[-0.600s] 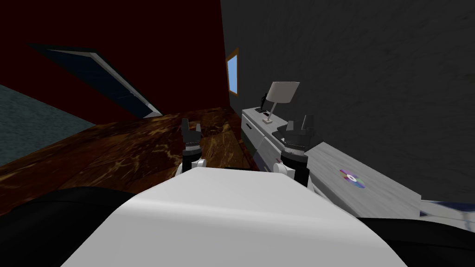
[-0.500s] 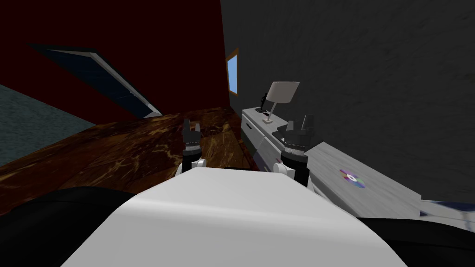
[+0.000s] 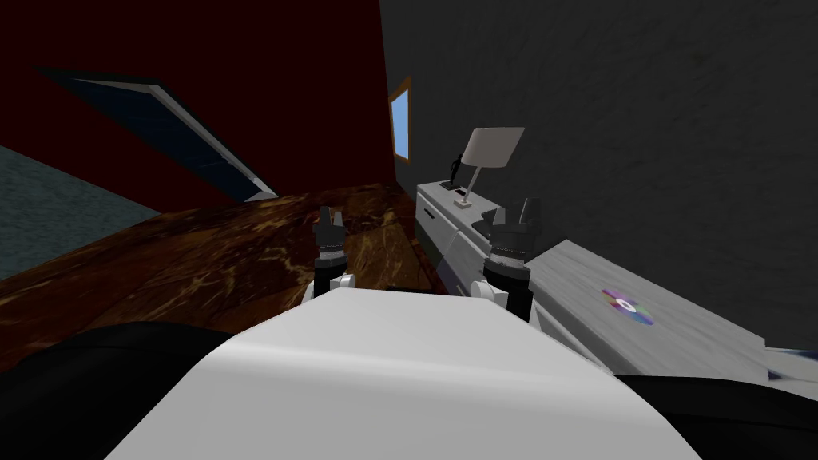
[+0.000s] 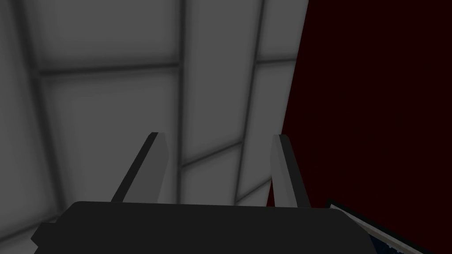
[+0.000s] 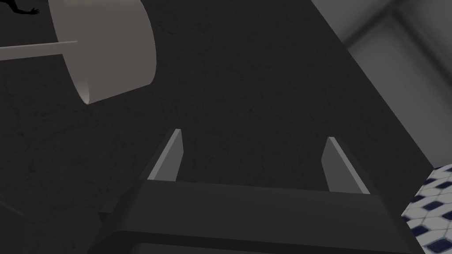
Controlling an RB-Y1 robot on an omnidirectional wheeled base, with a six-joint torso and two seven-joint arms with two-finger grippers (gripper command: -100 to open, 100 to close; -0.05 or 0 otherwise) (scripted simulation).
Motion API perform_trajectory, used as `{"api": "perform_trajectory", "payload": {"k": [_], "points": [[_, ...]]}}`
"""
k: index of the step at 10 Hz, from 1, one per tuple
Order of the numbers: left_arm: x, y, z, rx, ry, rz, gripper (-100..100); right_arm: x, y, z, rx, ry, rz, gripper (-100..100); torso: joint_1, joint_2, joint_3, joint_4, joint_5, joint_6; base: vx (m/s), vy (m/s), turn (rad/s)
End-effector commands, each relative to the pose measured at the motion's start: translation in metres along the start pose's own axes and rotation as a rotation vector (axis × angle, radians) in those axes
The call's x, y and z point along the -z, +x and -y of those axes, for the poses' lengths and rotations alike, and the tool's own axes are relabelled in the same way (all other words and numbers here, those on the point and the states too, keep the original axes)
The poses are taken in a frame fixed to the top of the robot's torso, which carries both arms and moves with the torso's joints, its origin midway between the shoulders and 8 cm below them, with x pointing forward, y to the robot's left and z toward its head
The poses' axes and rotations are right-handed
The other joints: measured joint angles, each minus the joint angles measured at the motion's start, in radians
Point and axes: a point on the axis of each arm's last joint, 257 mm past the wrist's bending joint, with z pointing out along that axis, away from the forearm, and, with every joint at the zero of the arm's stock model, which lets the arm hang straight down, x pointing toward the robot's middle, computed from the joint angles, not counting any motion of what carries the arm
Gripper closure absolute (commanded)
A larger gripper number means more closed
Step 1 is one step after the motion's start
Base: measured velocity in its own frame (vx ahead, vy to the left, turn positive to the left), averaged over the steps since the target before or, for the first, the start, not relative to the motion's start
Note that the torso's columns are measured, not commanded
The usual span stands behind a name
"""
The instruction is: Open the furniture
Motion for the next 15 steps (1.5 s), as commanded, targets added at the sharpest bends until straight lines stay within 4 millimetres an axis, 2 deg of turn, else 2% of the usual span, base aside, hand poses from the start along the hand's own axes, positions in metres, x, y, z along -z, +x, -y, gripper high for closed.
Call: {"api": "perform_trajectory", "payload": {"k": [1,3,4,6,9,10,12,13,14,15], "points": [[0.000,0.000,0.000,0.000,0.000,0.000,0,0.000,0.000,0.000,0.000,0.000,0.000,0,0.000,0.074,-0.147,0.074,0.000,0.000,0.000,0.000,0.000],[0.000,0.000,0.000,0.000,0.000,0.000,0,0.000,0.000,0.000,0.000,0.000,0.000,0,0.000,0.222,-0.443,0.221,0.000,0.000,0.000,0.000,0.000],[0.000,0.000,0.000,0.000,0.000,0.000,0,0.001,0.005,0.005,0.038,0.013,-0.040,-100,0.000,0.295,-0.590,0.295,0.000,0.000,0.030,0.024,0.000],[0.000,0.000,0.000,0.000,-0.001,0.000,0,0.003,0.011,0.017,0.117,0.041,-0.095,-100,0.002,0.336,-0.680,0.337,0.000,0.000,0.058,0.051,-0.005],[0.000,0.000,0.000,0.000,-0.001,0.000,0,0.009,0.013,0.047,0.283,0.108,-0.166,-100,0.002,0.340,-0.685,0.341,0.001,0.000,0.105,0.101,-0.011],[0.000,0.000,0.000,0.000,-0.001,0.000,0,0.009,0.013,0.047,0.291,0.108,-0.170,-100,0.001,0.341,-0.685,0.342,0.000,0.000,0.092,0.075,-0.004],[0.000,0.000,0.000,0.000,-0.001,0.000,0,0.015,0.008,0.072,0.424,0.164,-0.209,-100,-0.002,0.343,-0.684,0.342,-0.001,0.000,0.111,0.089,-0.013],[0.000,0.000,0.000,0.000,-0.001,0.000,0,0.015,0.009,0.072,0.436,0.163,-0.214,-100,0.001,0.341,-0.685,0.342,0.000,0.000,0.101,0.101,-0.009],[0.000,0.000,0.000,0.000,-0.001,0.000,0,0.018,0.004,0.085,0.508,0.194,-0.232,-100,0.001,0.342,-0.684,0.342,0.000,0.000,0.097,0.081,-0.012],[0.000,0.000,0.000,0.000,-0.001,0.000,0,0.019,0.005,0.085,0.515,0.193,-0.235,-100,-0.001,0.343,-0.684,0.342,0.000,0.000,0.069,0.064,-0.008]]}}
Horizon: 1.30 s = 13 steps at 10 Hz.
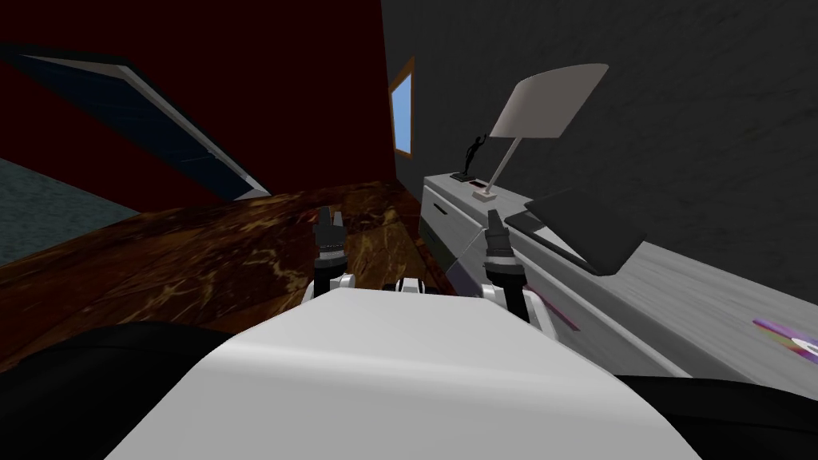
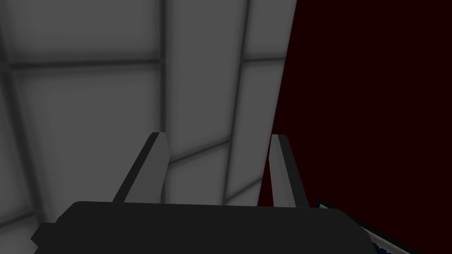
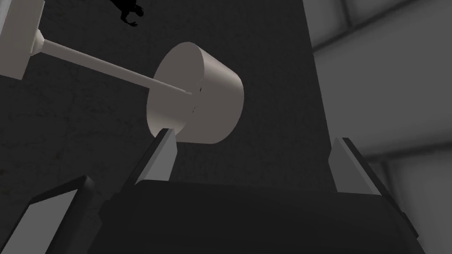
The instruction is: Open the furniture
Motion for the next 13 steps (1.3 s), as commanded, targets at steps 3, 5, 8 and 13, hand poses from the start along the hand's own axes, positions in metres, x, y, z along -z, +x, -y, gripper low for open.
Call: {"api": "perform_trajectory", "payload": {"k": [3,5,8,13], "points": [[0.000,0.000,0.000,0.000,0.000,0.000,0,0.003,0.004,0.036,0.202,0.090,-0.051,-100,0.001,0.001,0.000,0.000,0.000,0.000,0.077,0.083,-0.013],[0.000,0.000,0.000,0.000,0.000,0.000,0,0.006,0.004,0.053,0.287,0.129,-0.072,-100,0.001,-0.002,-0.001,-0.001,0.001,0.000,0.088,0.095,-0.012],[0.000,0.000,0.000,0.000,0.000,0.000,0,0.010,0.003,0.070,0.387,0.169,-0.096,-100,0.002,-0.002,-0.001,-0.001,0.000,0.000,0.102,0.090,-0.013],[0.000,0.000,0.000,0.000,0.000,0.000,0,0.024,-0.009,0.122,0.628,0.300,-0.150,-100,0.001,0.000,0.000,0.000,0.000,0.000,0.091,0.092,-0.013]]}}
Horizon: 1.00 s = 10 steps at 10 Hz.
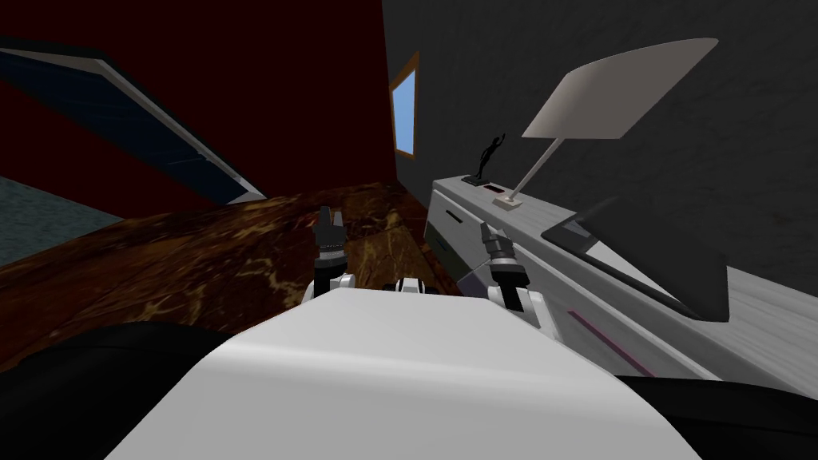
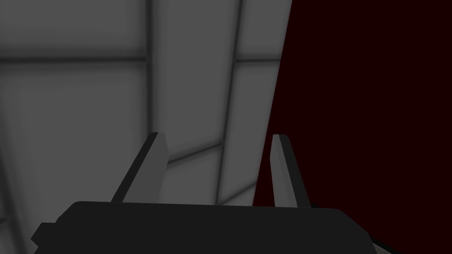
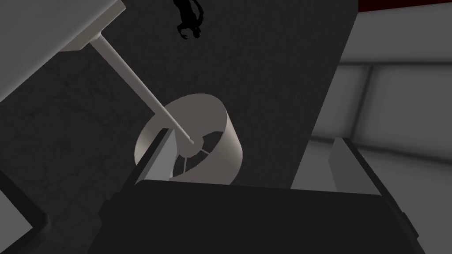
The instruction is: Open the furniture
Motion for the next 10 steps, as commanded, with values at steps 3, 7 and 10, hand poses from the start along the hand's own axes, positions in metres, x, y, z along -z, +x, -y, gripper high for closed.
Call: {"api": "perform_trajectory", "payload": {"k": [3,7,10], "points": [[0.000,0.000,0.000,0.000,0.000,0.000,0,0.002,0.011,0.038,0.191,0.097,-0.048,-100,0.000,-0.002,-0.001,0.000,0.000,0.000,0.100,0.082,-0.009],[0.000,0.000,0.000,0.000,0.000,0.000,0,0.007,0.019,0.076,0.356,0.190,-0.095,-100,-0.001,-0.001,0.000,0.000,0.000,0.000,0.089,0.085,-0.009],[0.000,0.000,0.000,0.000,0.000,0.000,0,0.016,0.025,0.115,0.494,0.283,-0.143,-100,0.000,0.000,0.000,0.000,0.000,0.000,0.089,0.082,-0.005]]}}
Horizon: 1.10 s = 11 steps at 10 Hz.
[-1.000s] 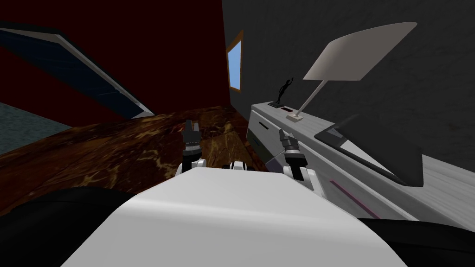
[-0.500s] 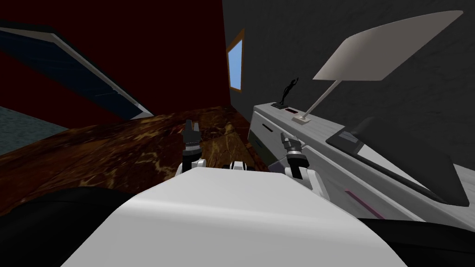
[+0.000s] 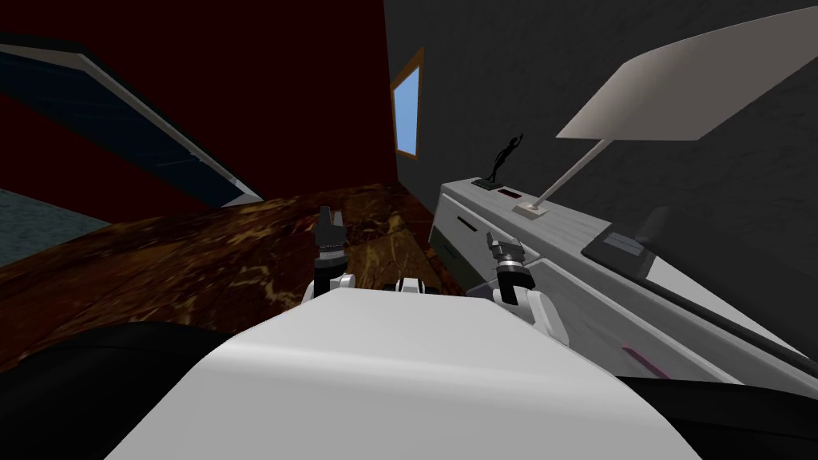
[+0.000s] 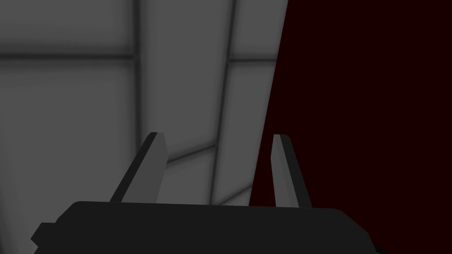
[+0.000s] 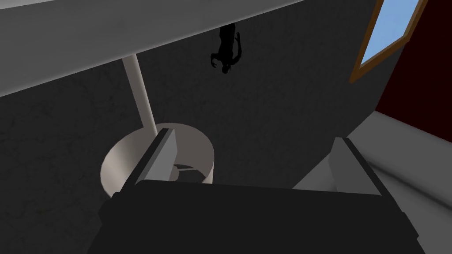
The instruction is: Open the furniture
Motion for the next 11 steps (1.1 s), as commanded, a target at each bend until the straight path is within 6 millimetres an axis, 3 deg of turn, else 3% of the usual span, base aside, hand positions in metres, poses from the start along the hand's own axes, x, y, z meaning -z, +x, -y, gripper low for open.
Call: {"api": "perform_trajectory", "payload": {"k": [1,2,5,7,10,11], "points": [[0.000,0.000,0.000,0.000,0.000,0.000,0,0.001,0.013,0.018,0.095,0.050,-0.031,-100,0.001,-0.001,0.000,0.000,0.000,0.000,0.089,0.074,-0.004],[0.000,0.000,0.000,0.000,0.000,0.000,0,0.001,0.023,0.035,0.153,0.094,-0.057,-100,0.000,0.000,0.000,0.000,0.000,0.000,0.105,0.091,0.002],[0.000,0.000,0.000,0.000,0.000,0.000,0,0.002,0.032,0.051,0.238,0.137,-0.085,-100,-0.001,-0.001,0.000,0.000,0.000,0.000,0.095,0.054,0.000],[0.000,0.000,0.000,0.000,0.000,0.000,0,0.006,0.050,0.081,0.349,0.215,-0.139,-100,0.001,0.000,0.000,0.000,0.000,0.000,0.114,0.075,0.006],[0.000,0.000,0.000,0.000,0.000,0.000,0,0.009,0.058,0.097,0.424,0.256,-0.169,-100,0.000,0.001,0.000,0.000,0.000,0.000,0.094,0.065,0.005],[0.000,0.000,0.000,0.000,0.000,0.000,0,0.012,0.066,0.110,0.467,0.293,-0.198,-100,-0.002,0.002,0.001,0.001,0.000,0.000,0.071,0.039,0.009]]}}
